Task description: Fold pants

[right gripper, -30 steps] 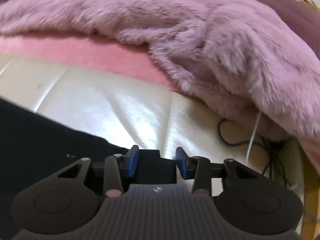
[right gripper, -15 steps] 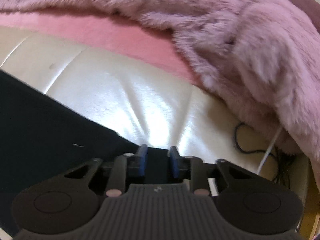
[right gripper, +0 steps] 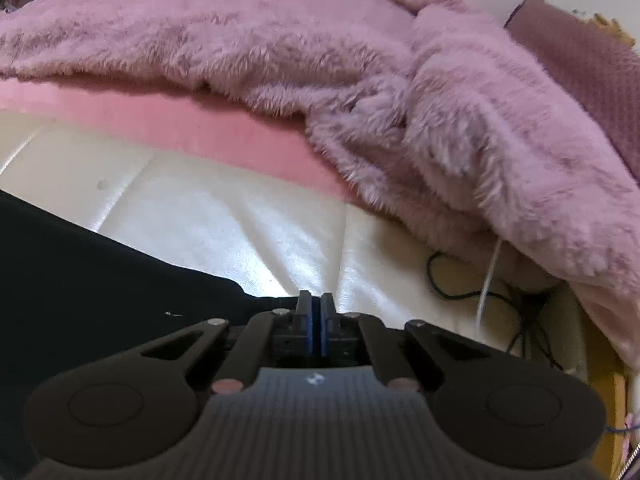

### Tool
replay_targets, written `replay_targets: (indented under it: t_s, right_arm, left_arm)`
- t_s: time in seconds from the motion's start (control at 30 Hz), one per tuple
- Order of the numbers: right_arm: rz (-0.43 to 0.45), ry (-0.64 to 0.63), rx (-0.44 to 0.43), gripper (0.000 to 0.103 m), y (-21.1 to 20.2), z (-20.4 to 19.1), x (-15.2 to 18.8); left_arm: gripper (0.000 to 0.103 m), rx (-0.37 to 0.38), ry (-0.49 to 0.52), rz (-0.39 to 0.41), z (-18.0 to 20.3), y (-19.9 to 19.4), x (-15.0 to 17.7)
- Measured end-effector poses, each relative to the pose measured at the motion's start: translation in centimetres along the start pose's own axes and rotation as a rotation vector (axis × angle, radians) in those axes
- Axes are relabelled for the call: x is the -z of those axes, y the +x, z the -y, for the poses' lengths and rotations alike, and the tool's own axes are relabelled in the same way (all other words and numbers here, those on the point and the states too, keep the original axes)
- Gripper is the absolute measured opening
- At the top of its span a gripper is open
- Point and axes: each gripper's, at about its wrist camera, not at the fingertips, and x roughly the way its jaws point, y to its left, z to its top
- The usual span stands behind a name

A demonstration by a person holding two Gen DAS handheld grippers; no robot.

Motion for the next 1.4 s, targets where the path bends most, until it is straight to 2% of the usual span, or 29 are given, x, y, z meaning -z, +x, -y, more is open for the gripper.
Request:
replay_targets:
  t_s: [0.07, 0.13, 0.2, 0.23, 0.3, 0.43, 0.57, 0.67, 0.83, 0.93, 1.23, 1.37, 1.4]
  right_arm:
    - [0.025, 0.016, 0.017, 0.000, -0.8, -0.1, 0.1]
    - [0.037, 0.025, 0.033, 0.000, -1.3, -0.1, 0.2]
    - [0.046, 0.037, 0.042, 0.000, -2.1, 0.1, 0.5]
    - [0.052, 0.046, 0.049, 0.000, -2.3, 0.1, 0.6]
    - [0.063, 0.062, 0.063, 0.000, -2.9, 0.1, 0.8]
    - [0.097, 0.078, 0.084, 0.000, -4.1, -0.2, 1.2]
    - [0.128, 0.099, 0.107, 0.000, -5.8, 0.2, 1.4]
    - [0.129, 0.137, 0.115, 0.000, -6.3, 1.2, 1.6]
    - [0.073, 0.159, 0.162, 0.000, -4.1, 1.4, 1.6]
    - [0.060, 0.199, 0.179, 0.000, -2.9, 1.6, 1.8]
    - [0.017, 0.195, 0.220, 0.000, 0.1, 0.6, 1.5]
    - [-0.026, 0.200, 0.252, 0.001, 1.0, -0.1, 1.4]
    - [-0.016, 0.202, 0.252, 0.011, 0.7, -0.4, 1.5]
  left_arm:
    - [0.077, 0.019, -0.045, 0.006, -1.2, 0.4, -0.2]
    - [0.070, 0.064, -0.079, -0.015, -2.4, 1.2, -0.4]
    - [0.036, 0.097, -0.120, -0.052, -3.2, 2.2, -0.5]
    - [0.029, 0.106, -0.136, -0.048, -3.5, 2.4, -0.5]
    - [0.001, 0.118, -0.162, -0.012, -3.7, 2.0, -0.4]
    - [0.000, 0.135, -0.179, 0.102, -3.5, -0.4, -0.8]
    - [0.000, 0.102, -0.166, 0.174, -3.6, -2.5, -2.9]
    - [0.000, 0.064, -0.120, 0.165, -3.1, -2.5, -4.9]
    - [0.000, -0.002, -0.077, 0.134, -2.6, -0.6, -6.3]
    - [0.000, -0.010, -0.070, 0.108, -2.6, 0.2, -6.7]
    - [0.001, -0.023, -0.045, 0.043, -2.3, 3.6, -7.0]
    - [0.017, 0.005, -0.071, 0.040, -3.1, 3.8, -7.3]
    - [0.024, 0.018, -0.083, 0.048, -3.5, 3.5, -7.4]
